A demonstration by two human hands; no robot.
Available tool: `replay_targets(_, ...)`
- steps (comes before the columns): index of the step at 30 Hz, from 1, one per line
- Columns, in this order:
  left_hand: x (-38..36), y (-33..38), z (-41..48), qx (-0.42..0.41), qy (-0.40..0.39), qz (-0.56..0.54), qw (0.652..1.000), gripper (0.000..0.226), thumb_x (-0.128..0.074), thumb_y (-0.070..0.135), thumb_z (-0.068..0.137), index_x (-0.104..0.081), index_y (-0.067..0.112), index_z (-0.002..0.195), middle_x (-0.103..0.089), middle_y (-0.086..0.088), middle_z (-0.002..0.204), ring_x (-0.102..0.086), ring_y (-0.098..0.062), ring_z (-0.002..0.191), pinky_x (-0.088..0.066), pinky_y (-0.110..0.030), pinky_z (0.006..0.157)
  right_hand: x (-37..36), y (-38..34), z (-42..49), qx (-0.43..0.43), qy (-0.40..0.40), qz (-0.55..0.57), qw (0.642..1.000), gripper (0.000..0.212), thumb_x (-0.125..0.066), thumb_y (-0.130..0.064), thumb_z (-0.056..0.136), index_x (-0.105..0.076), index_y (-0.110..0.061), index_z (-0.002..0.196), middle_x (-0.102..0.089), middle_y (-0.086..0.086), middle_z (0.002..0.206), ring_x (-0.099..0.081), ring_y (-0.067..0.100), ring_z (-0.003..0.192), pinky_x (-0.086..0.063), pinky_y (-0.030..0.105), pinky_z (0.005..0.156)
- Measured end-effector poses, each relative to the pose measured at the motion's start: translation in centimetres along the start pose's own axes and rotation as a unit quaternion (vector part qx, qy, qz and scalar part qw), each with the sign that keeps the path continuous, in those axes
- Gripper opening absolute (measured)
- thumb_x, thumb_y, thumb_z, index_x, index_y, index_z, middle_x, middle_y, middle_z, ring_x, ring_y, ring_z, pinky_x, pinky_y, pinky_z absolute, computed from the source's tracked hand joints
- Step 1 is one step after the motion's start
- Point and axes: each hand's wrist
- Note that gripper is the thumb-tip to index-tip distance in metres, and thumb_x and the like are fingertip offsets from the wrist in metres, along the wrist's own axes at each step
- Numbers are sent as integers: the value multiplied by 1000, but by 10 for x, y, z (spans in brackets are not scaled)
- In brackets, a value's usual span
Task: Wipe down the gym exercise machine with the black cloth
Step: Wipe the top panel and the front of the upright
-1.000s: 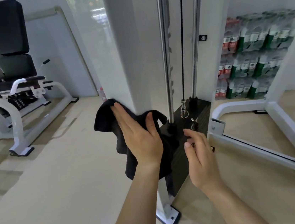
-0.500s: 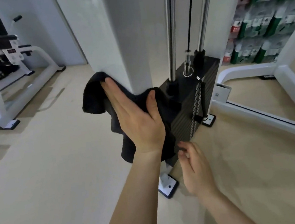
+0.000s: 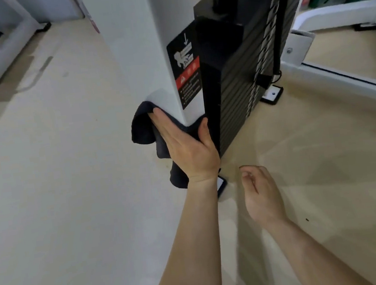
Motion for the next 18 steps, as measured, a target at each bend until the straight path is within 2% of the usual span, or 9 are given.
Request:
replay_targets(4, -4, -23, -17, 18, -10, -6, 1000, 82, -42, 51, 100, -9, -4, 152, -18, -30, 159, -22, -35, 149, -35, -53, 115, -16, 20, 4, -18, -17, -32, 999, 25, -43, -21, 102, -64, -17, 116, -50, -8, 108, -53, 20, 110, -41, 32, 96)
replay_targets(7, -6, -46, -37, 41, -36, 4, 998, 80, -44, 52, 99, -7, 6, 152, -15, -28, 160, -19, -33, 149, -31, -52, 117, -26, 29, 10, -14, -16, -39, 999, 27, -41, -19, 103, -65, -12, 114, -48, -9, 102, -55, 23, 109, -41, 35, 98)
replay_targets(11, -11, -83, -67, 119, -76, 20, 990, 83, -55, 42, 91, -1, 28, 153, -12, -20, 164, -23, -35, 150, -36, -58, 112, -40, 40, 18, -10, -21, -34, 999, 42, -32, -30, 95, -65, -13, 113, -49, -7, 103, -55, 22, 107, -43, 36, 98)
replay_targets(13, -12, -98, -83, 161, -97, 41, 981, 84, -54, 44, 88, 1, 41, 151, -12, -13, 166, -24, -32, 150, -38, -57, 111, -46, 51, 18, -17, -26, -38, 999, 37, -34, -27, 98, -66, -14, 113, -53, -4, 105, -54, 21, 107, -41, 34, 96)
replay_targets(15, -13, -111, -97, 198, -113, 60, 972, 87, -52, 48, 84, 4, 44, 150, -15, -6, 166, -28, -30, 149, -39, -55, 110, -51, 61, 16, -23, -22, -38, 999, 36, -35, -28, 97, -66, -16, 110, -58, 0, 108, -53, 20, 107, -39, 31, 93)
replay_targets(18, -15, -123, -113, 263, -131, 48, 955, 92, -52, 48, 80, 8, 49, 149, -24, -2, 162, -37, -30, 142, -39, -53, 111, -58, 72, 12, -28, -31, -51, 998, 31, -39, -27, 100, -66, -15, 109, -60, 4, 111, -55, 24, 107, -42, 36, 94)
Point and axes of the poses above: each hand's wrist, its own z-axis towards the middle knuckle, its own x-axis out of the back of the hand, y = z × x
